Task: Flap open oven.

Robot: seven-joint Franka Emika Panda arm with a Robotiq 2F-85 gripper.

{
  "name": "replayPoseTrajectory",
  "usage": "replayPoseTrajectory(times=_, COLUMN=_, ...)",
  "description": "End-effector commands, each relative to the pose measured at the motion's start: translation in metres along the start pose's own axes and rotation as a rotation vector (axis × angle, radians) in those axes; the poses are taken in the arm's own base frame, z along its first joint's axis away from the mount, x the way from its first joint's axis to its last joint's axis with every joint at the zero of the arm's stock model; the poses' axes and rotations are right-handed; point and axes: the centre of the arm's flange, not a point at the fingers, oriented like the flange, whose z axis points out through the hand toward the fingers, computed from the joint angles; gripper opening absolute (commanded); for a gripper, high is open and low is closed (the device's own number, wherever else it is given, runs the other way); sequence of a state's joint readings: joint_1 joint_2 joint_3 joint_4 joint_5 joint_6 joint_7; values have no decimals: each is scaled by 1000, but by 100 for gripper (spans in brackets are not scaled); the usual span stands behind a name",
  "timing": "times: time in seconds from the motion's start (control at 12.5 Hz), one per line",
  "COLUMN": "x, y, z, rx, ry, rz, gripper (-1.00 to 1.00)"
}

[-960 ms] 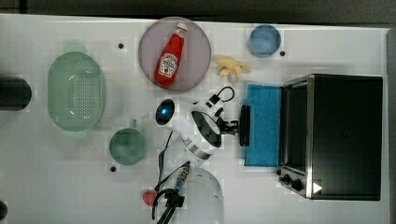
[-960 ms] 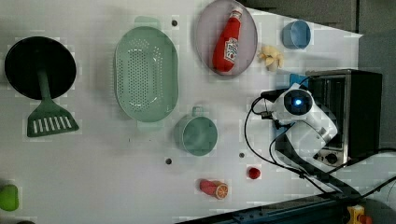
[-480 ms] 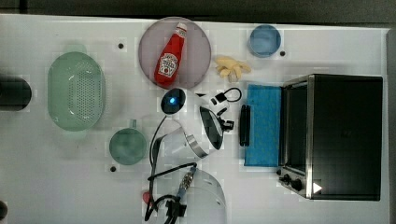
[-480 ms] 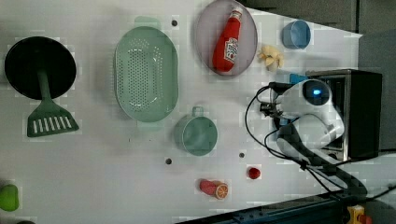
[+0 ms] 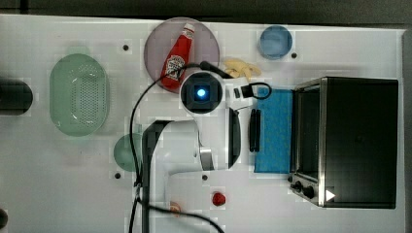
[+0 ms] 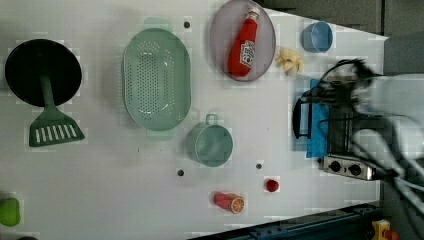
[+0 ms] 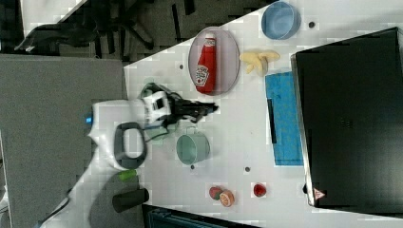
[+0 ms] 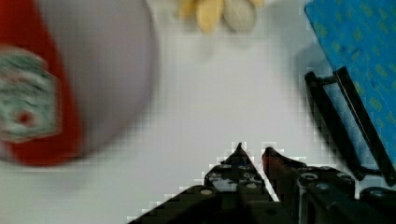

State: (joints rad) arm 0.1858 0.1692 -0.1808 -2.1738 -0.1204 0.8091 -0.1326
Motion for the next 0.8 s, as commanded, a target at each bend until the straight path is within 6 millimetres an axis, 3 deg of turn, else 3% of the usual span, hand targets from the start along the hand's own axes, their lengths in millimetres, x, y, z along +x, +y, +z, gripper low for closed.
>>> replayPoseTrajectory(times=0.08, x=28, y=38, z=-55, rx=54, ry=-22, rz=205, gripper=-65)
replayPoseTrajectory(times=0.32, x=34, y=49, z=-123, rx=79, ry=-16, rz=249, gripper=-65)
replayPoseTrajectory(times=0.56, x=22, y=60, z=-178, rx=76, ry=-50, rz=325, gripper=-65)
replayPoseTrajectory(times=0.8, x=8, y=77, z=-217, rx=78, ry=-73, rz=328, gripper=-65)
